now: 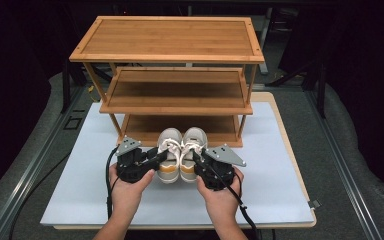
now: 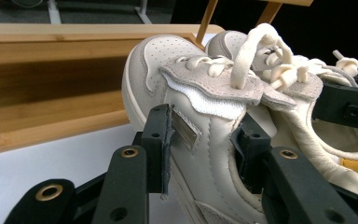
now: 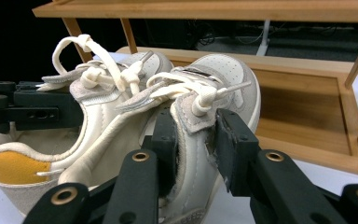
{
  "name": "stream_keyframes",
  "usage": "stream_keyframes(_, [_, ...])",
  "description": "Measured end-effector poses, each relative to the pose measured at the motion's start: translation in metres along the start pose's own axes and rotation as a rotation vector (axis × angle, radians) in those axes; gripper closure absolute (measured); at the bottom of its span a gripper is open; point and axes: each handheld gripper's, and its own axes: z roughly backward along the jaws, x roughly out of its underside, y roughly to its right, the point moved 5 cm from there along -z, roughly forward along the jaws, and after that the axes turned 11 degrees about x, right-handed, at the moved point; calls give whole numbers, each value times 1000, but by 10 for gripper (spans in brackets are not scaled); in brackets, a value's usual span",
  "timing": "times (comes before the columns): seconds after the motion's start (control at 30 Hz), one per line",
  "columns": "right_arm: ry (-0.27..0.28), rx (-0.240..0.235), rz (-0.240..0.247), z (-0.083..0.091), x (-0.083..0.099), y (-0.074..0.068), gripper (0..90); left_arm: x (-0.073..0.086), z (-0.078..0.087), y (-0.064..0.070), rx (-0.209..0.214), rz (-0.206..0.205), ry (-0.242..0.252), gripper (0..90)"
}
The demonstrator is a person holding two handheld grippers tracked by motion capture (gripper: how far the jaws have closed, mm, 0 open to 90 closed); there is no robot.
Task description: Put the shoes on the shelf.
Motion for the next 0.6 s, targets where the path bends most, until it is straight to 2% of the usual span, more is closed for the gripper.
stream_keyframes(0.6, [36, 7, 20, 8, -23, -7, 702, -22, 11, 3, 0, -26, 28, 631])
